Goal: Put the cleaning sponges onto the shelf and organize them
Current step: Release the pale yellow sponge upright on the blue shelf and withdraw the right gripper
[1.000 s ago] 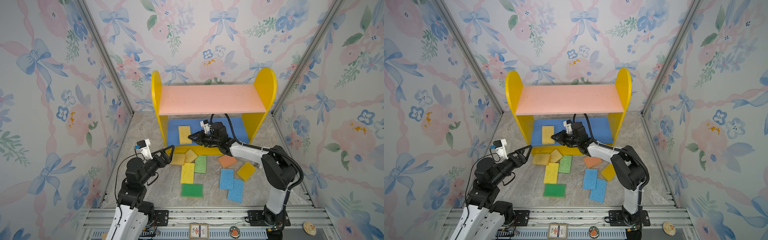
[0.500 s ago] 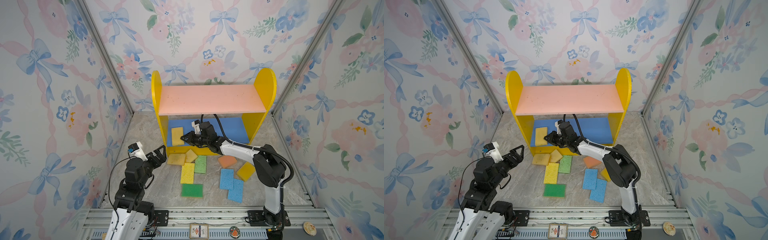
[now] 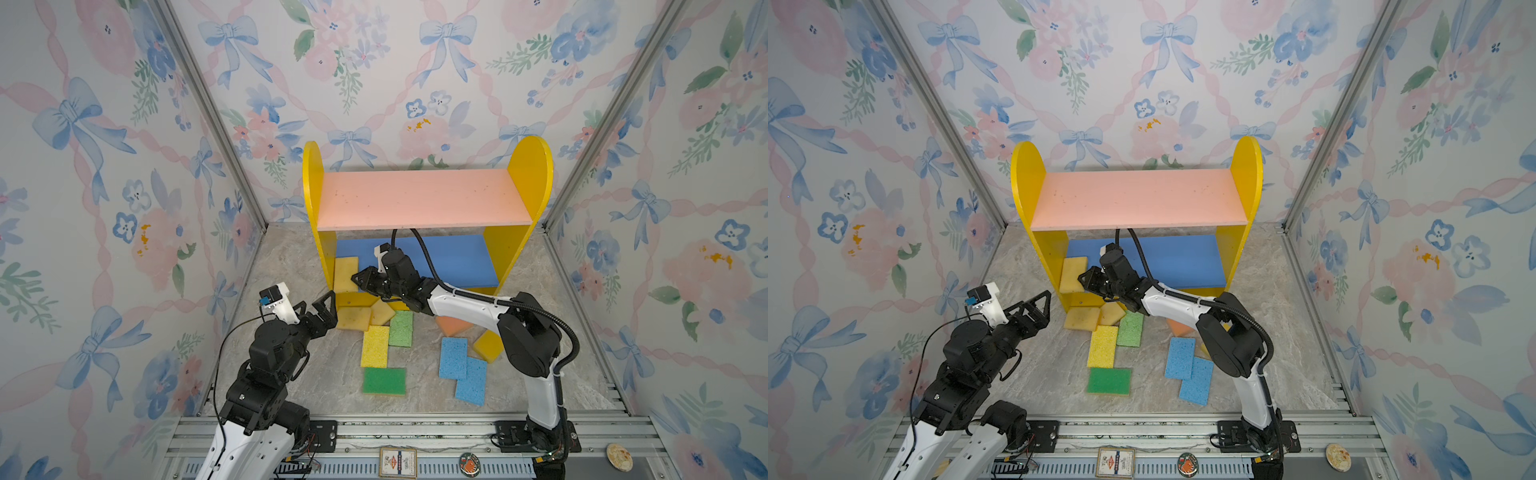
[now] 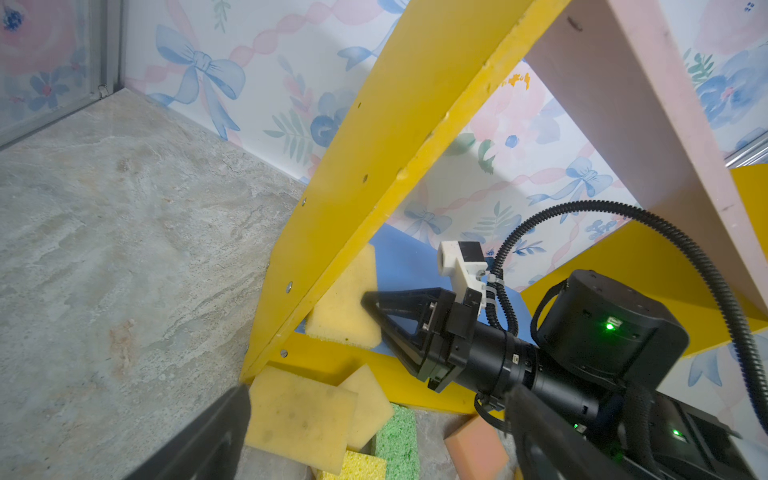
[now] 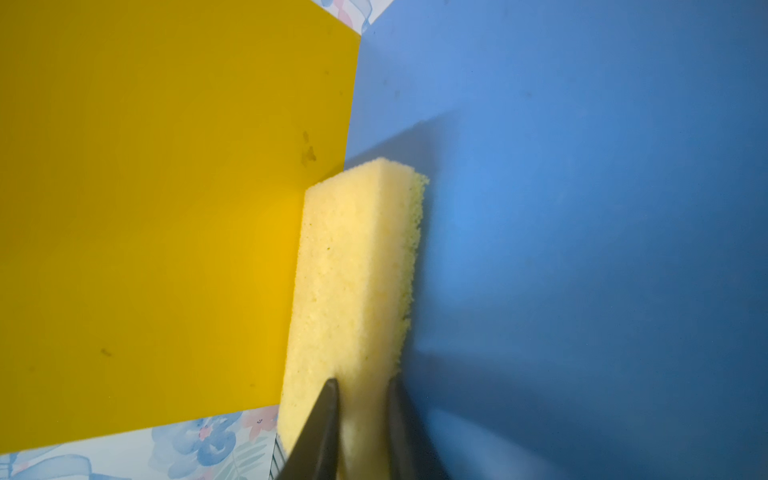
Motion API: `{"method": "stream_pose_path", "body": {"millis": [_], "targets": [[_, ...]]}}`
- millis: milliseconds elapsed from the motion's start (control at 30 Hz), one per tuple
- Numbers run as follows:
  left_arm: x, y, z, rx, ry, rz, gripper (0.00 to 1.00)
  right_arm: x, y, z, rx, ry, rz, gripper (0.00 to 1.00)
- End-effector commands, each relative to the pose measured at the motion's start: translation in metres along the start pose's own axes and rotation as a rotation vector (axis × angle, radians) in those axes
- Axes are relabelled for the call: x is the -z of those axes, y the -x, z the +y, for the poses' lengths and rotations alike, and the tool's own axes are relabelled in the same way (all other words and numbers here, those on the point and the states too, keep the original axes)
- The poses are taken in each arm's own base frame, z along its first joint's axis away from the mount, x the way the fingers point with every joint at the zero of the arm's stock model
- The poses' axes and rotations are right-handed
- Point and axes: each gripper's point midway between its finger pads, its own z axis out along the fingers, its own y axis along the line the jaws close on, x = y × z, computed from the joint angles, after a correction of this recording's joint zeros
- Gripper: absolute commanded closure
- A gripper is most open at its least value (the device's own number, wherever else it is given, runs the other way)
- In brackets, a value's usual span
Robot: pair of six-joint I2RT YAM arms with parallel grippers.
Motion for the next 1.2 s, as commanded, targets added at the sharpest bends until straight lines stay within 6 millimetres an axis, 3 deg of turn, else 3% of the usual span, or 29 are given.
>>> {"method": "stream_pose_path", "body": {"millis": [0,267,600,933,1167], "targets": [[0.004,0.009,-0.003,-0.025,0.004,-0.024,0.02,-0.004,0.004,-0.032,0.004,-0.121,-0.023,0.77],[0.004,0.011,-0.003,-0.023,0.010,-0.031,0.02,-0.012,0.005,-0.027,0.020,-0.096,0.024,0.76],[0.004,0.010,-0.005,-0.013,-0.004,-0.023,0.02,-0.018,-0.001,-0.029,0.026,-0.096,0.052,0.63],[0.008,0.010,-0.008,-0.006,-0.026,-0.026,0.02,0.002,0.003,-0.056,0.159,-0.287,0.052,0.32],[0.014,0.009,-0.011,-0.016,-0.047,-0.024,0.02,0.016,0.007,-0.049,0.203,-0.289,0.034,0.21]]}}
